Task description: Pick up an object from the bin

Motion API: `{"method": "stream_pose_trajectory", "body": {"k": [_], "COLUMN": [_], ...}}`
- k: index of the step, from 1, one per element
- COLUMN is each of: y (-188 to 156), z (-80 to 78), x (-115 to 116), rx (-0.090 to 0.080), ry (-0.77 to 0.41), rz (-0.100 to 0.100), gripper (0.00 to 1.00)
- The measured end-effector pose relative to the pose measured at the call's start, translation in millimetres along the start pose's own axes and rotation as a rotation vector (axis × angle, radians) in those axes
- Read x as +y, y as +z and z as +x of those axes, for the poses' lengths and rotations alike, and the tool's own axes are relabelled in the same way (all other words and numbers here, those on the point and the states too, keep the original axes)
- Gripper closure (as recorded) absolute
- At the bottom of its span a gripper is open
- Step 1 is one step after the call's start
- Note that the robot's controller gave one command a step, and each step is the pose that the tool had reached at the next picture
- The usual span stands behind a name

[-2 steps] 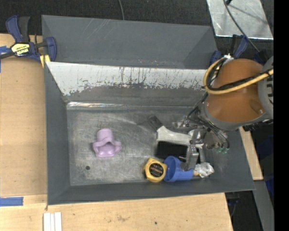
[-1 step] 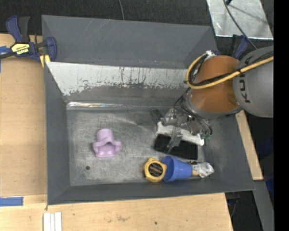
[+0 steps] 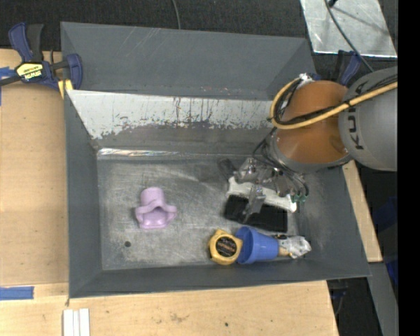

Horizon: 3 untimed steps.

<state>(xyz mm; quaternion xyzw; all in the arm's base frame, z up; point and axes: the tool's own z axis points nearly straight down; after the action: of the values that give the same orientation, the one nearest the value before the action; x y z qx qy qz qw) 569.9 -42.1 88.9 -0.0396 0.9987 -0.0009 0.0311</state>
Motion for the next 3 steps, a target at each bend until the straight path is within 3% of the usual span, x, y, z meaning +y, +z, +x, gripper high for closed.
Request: {"method": "stream_pose_trajectory", "body": {"k": [1,2,3], "y": [-6,-30,-78], "z": [7.2,-1.3,-0.5], "x": [1,-4,-2], "rx": [0.008,0.054,0.064], "ry": [-0.001,0.0,0.007], "rz": [-0.001,-0.004,-0.004], "gripper": [1.0,1.0,1.0]}}
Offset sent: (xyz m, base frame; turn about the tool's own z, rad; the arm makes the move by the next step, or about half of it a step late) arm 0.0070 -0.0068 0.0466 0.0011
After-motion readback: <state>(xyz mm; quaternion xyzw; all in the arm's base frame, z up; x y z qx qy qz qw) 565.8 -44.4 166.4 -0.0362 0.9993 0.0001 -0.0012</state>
